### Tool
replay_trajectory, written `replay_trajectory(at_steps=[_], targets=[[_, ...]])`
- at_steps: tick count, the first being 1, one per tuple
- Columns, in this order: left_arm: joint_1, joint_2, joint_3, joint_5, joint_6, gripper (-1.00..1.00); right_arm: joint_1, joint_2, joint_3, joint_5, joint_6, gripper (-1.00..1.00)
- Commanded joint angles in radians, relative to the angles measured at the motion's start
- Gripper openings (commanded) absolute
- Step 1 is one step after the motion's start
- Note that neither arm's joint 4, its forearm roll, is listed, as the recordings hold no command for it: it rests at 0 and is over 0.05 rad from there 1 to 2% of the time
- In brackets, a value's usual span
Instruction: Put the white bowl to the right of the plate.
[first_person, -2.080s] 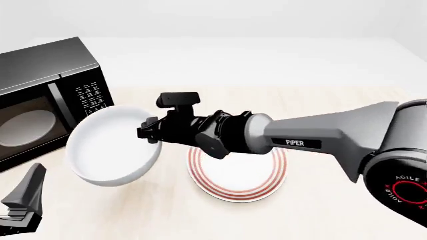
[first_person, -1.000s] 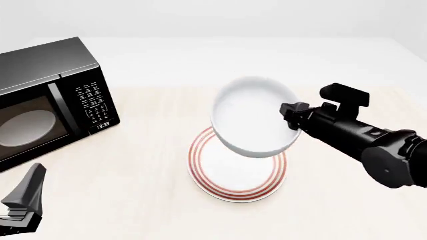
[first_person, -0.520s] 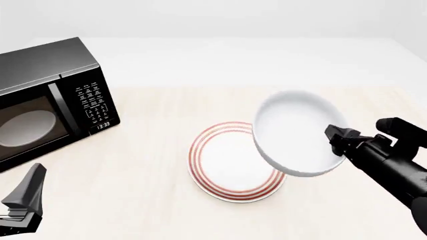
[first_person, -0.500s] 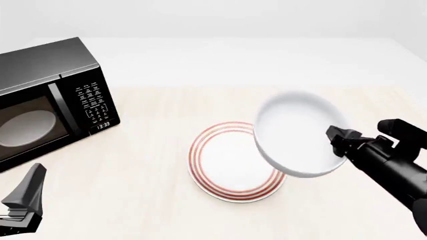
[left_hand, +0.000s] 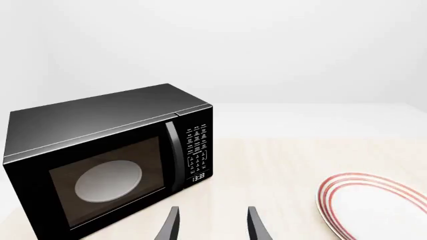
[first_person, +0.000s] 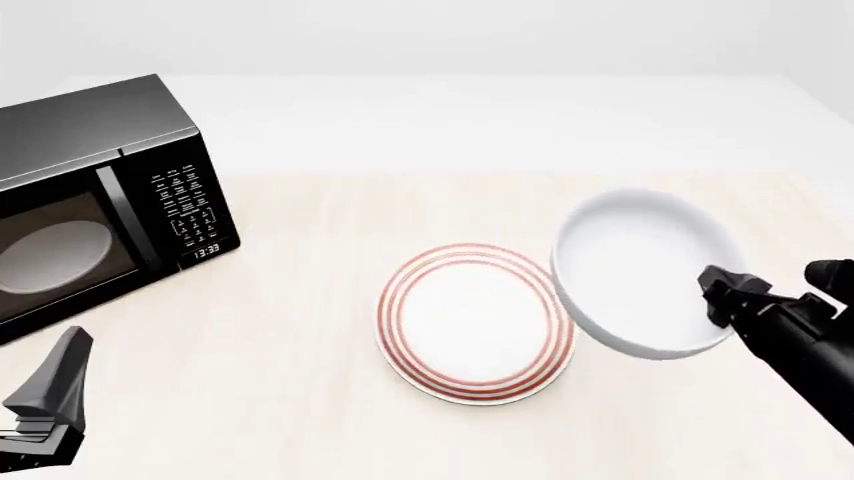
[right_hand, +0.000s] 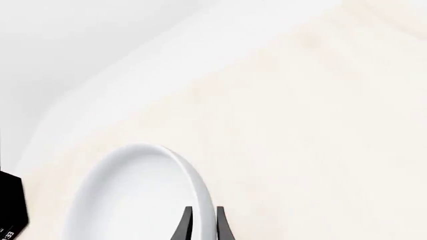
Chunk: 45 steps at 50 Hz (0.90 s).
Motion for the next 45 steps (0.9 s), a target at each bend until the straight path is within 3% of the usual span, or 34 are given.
replay_trajectory(at_steps=[1, 20, 27, 45], targets=[[0.0, 0.0, 0.0, 0.0, 0.0, 1.0, -0.059, 0.101, -0.028, -0.014, -0.102, -1.0], [0.0, 0.0, 0.0, 0.0, 0.0, 1.0, -0.143, 0.271, -0.141, -0.052, -0.107, -1.0], [0.0, 0.0, 0.0, 0.0, 0.0, 1.0, -0.18, 0.345, -0.106, -0.148, -0.085, -1.0], [0.0, 0.0, 0.0, 0.0, 0.0, 1.0, -0.271, 0.444, -0.055, -0.264, -0.07, -1.0]])
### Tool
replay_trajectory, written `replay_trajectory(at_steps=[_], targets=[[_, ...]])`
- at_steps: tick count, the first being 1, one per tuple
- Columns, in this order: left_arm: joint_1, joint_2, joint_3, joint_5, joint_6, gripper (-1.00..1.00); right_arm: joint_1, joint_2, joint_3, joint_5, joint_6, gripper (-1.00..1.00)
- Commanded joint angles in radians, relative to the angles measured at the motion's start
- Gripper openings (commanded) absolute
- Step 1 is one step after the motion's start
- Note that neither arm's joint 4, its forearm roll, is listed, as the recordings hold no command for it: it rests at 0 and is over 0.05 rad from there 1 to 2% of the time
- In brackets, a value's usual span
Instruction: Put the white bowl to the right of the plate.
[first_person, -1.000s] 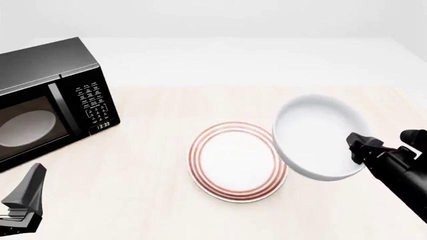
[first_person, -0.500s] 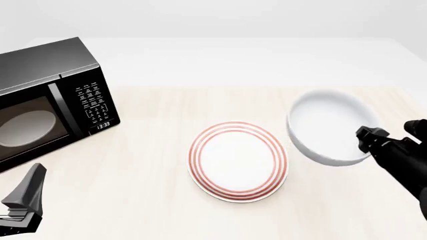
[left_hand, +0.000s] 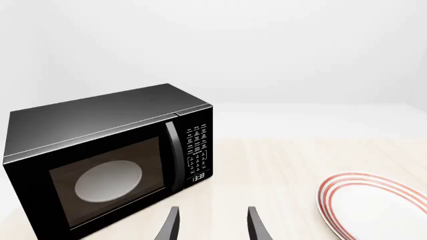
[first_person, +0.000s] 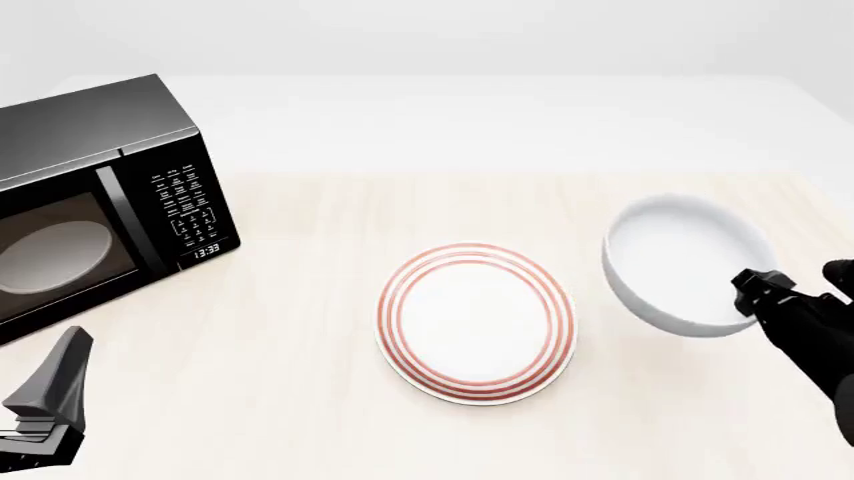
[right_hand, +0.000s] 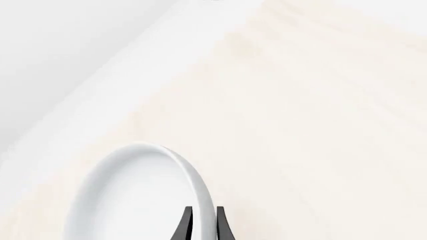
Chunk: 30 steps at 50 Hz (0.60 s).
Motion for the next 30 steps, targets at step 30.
replay_trajectory(at_steps=[30], targets=[[0.0, 0.0, 0.0, 0.0, 0.0, 1.0, -0.121, 0.176, 0.099, -0.183, -0.056, -1.0]])
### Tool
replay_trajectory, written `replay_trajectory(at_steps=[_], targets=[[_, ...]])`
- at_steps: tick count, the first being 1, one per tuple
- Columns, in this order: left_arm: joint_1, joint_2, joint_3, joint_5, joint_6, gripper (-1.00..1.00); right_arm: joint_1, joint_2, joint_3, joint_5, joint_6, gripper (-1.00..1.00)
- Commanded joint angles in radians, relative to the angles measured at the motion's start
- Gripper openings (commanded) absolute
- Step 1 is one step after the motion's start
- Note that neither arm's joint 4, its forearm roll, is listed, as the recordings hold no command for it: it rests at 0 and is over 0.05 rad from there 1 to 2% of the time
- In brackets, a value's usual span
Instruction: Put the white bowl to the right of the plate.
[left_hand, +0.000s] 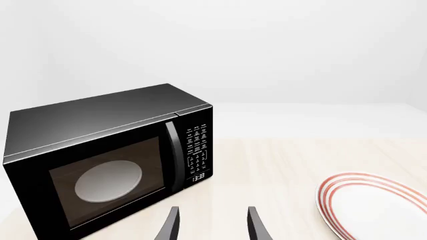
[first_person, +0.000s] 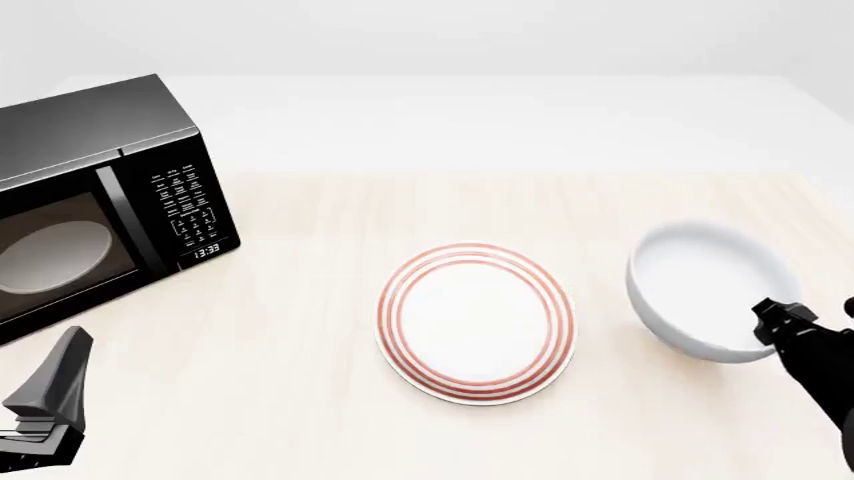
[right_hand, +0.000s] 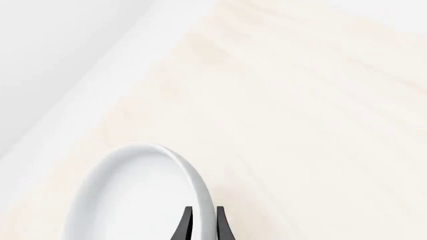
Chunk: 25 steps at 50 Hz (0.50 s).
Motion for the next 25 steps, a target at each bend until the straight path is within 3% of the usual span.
replay_trajectory(at_steps=[1, 25], targets=[[0.0, 0.0, 0.0, 0.0, 0.0, 1.0, -0.013, 0.069, 0.029, -0.044, -0.05, -1.0], [0.0, 0.0, 0.0, 0.0, 0.0, 1.0, -0.007, 0.198, 0.043, -0.16, -0.031, -1.0]])
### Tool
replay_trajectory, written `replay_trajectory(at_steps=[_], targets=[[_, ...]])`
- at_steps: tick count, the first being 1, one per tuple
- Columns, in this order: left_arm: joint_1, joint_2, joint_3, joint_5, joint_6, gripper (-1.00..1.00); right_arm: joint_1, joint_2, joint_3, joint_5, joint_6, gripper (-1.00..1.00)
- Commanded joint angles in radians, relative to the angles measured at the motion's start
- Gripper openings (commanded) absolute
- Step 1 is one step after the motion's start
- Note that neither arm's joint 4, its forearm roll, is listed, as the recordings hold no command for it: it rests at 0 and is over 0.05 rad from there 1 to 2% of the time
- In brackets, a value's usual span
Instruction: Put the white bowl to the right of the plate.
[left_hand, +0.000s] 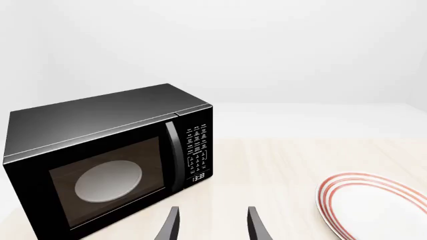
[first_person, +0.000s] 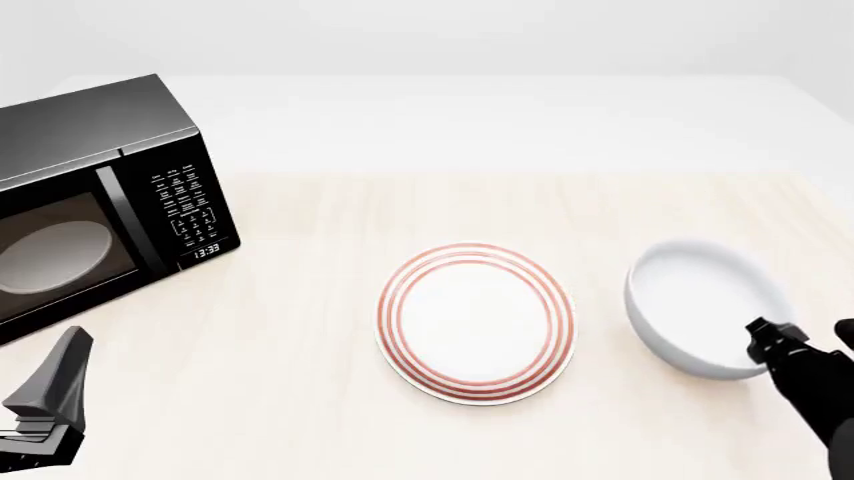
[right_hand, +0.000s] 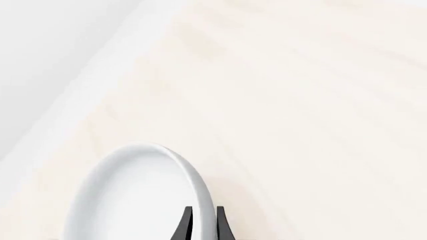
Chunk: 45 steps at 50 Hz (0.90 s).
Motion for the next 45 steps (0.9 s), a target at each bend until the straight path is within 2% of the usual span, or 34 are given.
replay_trajectory(at_steps=[1, 13, 28, 34, 35, 42, 44, 45], targets=[[0.0, 0.0, 0.0, 0.0, 0.0, 1.0, 0.006, 0.055, 0.005, -0.009, -0.036, -1.0], [0.0, 0.0, 0.0, 0.0, 0.0, 1.0, 0.004, 0.064, 0.0, -0.009, -0.034, -1.0], [0.0, 0.0, 0.0, 0.0, 0.0, 1.0, 0.014, 0.155, 0.018, -0.104, -0.021, -1.0], [0.0, 0.0, 0.0, 0.0, 0.0, 1.0, 0.014, 0.148, 0.024, -0.109, -0.018, -1.0], [0.0, 0.0, 0.0, 0.0, 0.0, 1.0, 0.014, 0.132, 0.024, -0.094, -0.019, 1.0], [0.0, 0.0, 0.0, 0.0, 0.0, 1.0, 0.01, 0.033, 0.027, -0.02, -0.026, 1.0], [0.0, 0.0, 0.0, 0.0, 0.0, 1.0, 0.011, -0.005, 0.029, 0.009, -0.031, 1.0], [0.0, 0.0, 0.0, 0.0, 0.0, 1.0, 0.01, -0.055, 0.028, 0.054, -0.039, 1.0]])
